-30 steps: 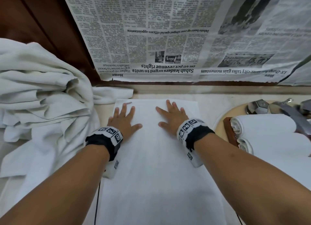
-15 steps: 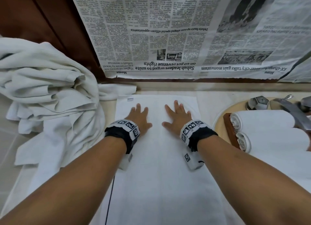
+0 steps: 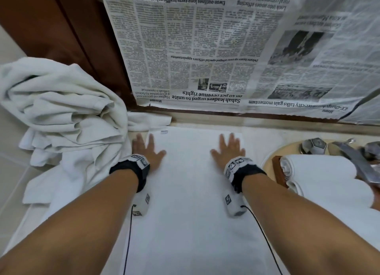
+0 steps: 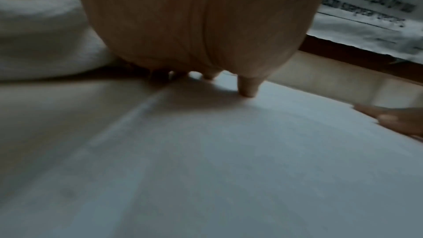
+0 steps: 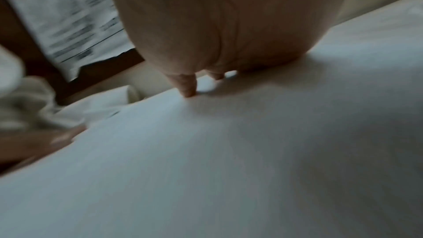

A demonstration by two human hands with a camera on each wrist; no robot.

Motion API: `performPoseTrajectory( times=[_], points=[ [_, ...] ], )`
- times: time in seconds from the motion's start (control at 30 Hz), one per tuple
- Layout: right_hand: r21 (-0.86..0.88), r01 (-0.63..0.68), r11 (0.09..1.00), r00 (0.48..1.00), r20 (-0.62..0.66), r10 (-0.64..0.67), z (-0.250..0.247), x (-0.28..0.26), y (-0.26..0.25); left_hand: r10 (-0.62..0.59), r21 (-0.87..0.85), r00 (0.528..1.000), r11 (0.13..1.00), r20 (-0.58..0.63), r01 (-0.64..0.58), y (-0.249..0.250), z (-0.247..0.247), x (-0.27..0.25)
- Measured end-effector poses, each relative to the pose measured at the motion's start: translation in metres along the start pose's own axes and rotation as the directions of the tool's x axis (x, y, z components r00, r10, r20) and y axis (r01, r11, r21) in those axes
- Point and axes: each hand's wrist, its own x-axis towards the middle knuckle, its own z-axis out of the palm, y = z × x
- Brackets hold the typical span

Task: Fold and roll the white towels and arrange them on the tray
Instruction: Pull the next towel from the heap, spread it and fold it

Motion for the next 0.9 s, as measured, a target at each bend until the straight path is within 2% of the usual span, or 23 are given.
performPoseTrajectory(
  times=[0.07, 0.1, 0.17, 0.23, 0.27, 0.3, 0.33, 0.4, 0.43, 0.47, 0.5, 0.53, 0.6, 0.67, 0.7, 0.73, 0.8, 0.87, 0.9],
  points=[
    [0.019, -0.095, 0.995, 0.995, -0.02, 0.095, -0.013, 0.001, 0.001, -0.048, -0.056, 0.997, 0.997, -0.06, 0.045, 0.002, -0.005, -0.002],
    [0.003, -0.065, 0.998, 0.996, -0.056, 0.065, -0.015, -0.002, -0.007, -0.017, -0.04, 0.993, 0.999, -0.117, 0.012, 0.011, -0.006, -0.005],
    [-0.015, 0.116, 0.993, 0.99, -0.079, -0.117, -0.008, -0.013, -0.03, 0.14, 0.014, 0.974, 0.99, -0.18, -0.14, 0.036, -0.003, -0.016],
    [-0.031, 0.309, 0.95, 0.951, 0.027, -0.309, 0.014, -0.029, -0.04, 0.36, 0.073, 0.932, 0.931, -0.034, -0.357, 0.051, 0.013, -0.026],
    [-0.067, 0.367, 0.928, 0.929, 0.075, -0.362, 0.025, -0.035, -0.036, 0.397, 0.107, 0.916, 0.91, 0.054, -0.401, 0.048, 0.021, -0.027],
    [-0.104, 0.369, 0.923, 0.928, 0.087, -0.362, 0.03, -0.038, -0.026, 0.366, 0.146, 0.927, 0.916, 0.079, -0.374, 0.038, 0.025, -0.025],
    [-0.115, 0.315, 0.942, 0.949, 0.061, -0.309, 0.032, -0.036, -0.014, 0.282, 0.151, 0.958, 0.946, 0.049, -0.287, 0.024, 0.025, -0.021],
    [-0.073, 0.071, 0.995, 0.997, -0.008, -0.072, 0.023, -0.031, 0.01, 0.093, 0.068, 0.996, 0.993, -0.004, -0.092, -0.007, 0.017, -0.012],
    [-0.027, -0.037, 0.999, 0.999, -0.02, 0.036, 0.015, -0.029, 0.019, 0.034, 0.034, 0.999, 0.999, 0.009, -0.034, -0.017, 0.01, -0.011],
    [-0.002, -0.077, 0.997, 0.997, -0.022, 0.077, 0.008, -0.03, 0.023, -0.001, 0.0, 1.0, 1.0, 0.018, 0.001, -0.021, 0.003, -0.011],
    [-0.001, -0.046, 0.999, 0.998, -0.033, 0.046, 0.003, -0.034, 0.021, -0.007, -0.035, 1.0, 0.999, 0.006, 0.007, -0.017, -0.004, -0.015],
    [-0.016, 0.036, 0.999, 0.998, -0.049, -0.036, 0.001, -0.04, 0.014, 0.019, -0.072, 0.999, 0.997, -0.028, -0.021, -0.006, -0.008, -0.023],
    [0.016, 0.231, 0.973, 0.973, -0.014, -0.231, 0.008, -0.058, -0.008, 0.183, -0.138, 0.981, 0.972, -0.068, -0.191, 0.026, -0.006, -0.047],
    [0.011, 0.322, 0.947, 0.942, 0.091, -0.322, 0.029, -0.072, -0.019, 0.396, -0.141, 0.916, 0.912, 0.056, -0.386, 0.047, 0.013, -0.067],
    [-0.031, 0.322, 0.946, 0.941, 0.119, -0.317, 0.038, -0.076, -0.017, 0.433, -0.065, 0.89, 0.901, 0.145, -0.428, 0.045, 0.024, -0.069],
    [-0.069, 0.289, 0.955, 0.954, 0.11, -0.281, 0.045, -0.077, -0.011, 0.411, 0.028, 0.897, 0.907, 0.16, -0.421, 0.034, 0.032, -0.065],
    [-0.075, 0.145, 0.987, 0.989, 0.042, -0.142, 0.045, -0.077, 0.007, 0.252, 0.104, 0.968, 0.962, 0.011, -0.252, 0.001, 0.036, -0.053],
    [-0.056, 0.015, 0.998, 1.0, 0.006, -0.014, 0.036, -0.08, 0.019, 0.081, 0.019, 0.995, 0.997, -0.063, -0.08, -0.026, 0.028, -0.049],
    [-0.069, 0.016, 0.998, 1.0, -0.004, -0.016, 0.032, -0.084, 0.018, 0.049, -0.031, 0.996, 0.998, -0.069, -0.051, -0.03, 0.022, -0.052]
  ],
)
